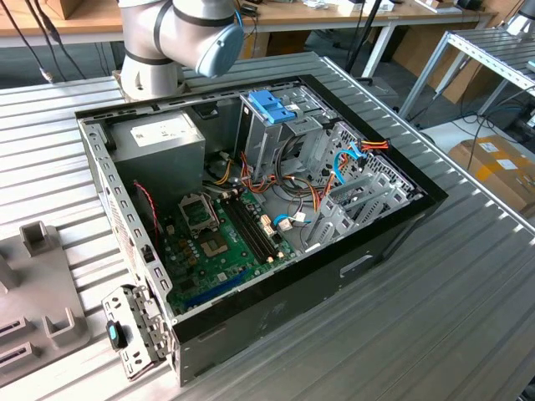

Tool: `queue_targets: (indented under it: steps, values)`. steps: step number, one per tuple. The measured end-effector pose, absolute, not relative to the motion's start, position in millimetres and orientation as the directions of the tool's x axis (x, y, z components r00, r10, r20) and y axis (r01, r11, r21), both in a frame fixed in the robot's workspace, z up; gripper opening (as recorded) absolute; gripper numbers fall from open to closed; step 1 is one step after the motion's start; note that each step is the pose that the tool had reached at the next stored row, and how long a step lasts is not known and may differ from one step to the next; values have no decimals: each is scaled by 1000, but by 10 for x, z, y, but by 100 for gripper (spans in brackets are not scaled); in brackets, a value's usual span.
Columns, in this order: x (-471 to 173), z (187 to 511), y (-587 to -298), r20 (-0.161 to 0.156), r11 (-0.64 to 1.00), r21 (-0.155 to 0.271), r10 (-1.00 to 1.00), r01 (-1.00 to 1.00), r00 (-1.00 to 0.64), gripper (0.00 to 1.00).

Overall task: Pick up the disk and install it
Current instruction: 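Pick up the disk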

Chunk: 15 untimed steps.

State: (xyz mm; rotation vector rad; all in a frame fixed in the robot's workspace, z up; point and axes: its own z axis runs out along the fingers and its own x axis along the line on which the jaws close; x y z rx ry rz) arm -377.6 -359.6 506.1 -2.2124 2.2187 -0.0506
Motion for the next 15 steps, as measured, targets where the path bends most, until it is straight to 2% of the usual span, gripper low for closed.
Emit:
queue_targets:
  steps: [15]
  values:
    - [-3617,5062,-3596,17,3,-28,-1000,-1000,-3,35]
